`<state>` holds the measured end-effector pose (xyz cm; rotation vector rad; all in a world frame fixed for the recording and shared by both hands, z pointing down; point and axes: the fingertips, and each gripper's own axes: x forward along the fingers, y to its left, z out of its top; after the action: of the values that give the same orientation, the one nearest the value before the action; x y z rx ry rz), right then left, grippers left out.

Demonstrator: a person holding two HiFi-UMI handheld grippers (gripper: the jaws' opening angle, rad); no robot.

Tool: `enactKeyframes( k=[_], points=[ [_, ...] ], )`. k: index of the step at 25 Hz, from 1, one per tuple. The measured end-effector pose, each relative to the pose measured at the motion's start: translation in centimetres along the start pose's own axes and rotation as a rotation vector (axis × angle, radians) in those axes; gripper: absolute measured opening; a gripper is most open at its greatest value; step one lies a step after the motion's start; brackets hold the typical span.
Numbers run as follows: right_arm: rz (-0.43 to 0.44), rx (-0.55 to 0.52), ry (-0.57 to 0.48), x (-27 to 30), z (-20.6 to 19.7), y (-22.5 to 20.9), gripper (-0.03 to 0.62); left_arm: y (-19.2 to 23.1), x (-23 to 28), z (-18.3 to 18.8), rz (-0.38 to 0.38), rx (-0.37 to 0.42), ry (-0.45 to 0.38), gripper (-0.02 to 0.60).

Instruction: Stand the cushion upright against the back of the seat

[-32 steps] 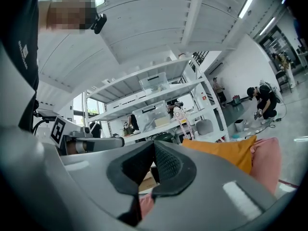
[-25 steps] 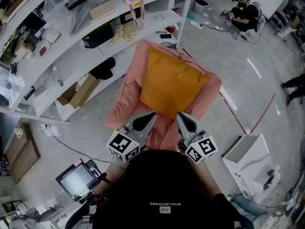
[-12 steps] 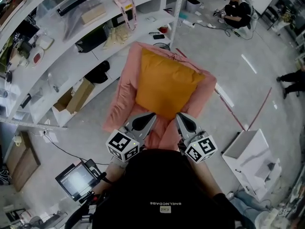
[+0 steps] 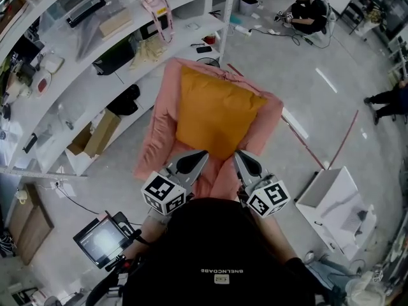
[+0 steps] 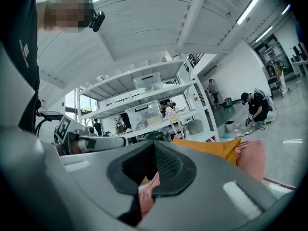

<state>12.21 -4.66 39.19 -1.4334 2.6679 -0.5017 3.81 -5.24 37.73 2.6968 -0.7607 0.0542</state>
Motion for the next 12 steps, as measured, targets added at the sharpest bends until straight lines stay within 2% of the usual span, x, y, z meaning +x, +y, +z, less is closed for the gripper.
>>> enactKeyframes(
  k=[12],
  points=[
    [-0.013,0.018,0.019,-0.30,-0.76,-0.20,0.003,-0.11,0.11,-1.03,-0.010,-0.016,0.028,0.018]
  ],
)
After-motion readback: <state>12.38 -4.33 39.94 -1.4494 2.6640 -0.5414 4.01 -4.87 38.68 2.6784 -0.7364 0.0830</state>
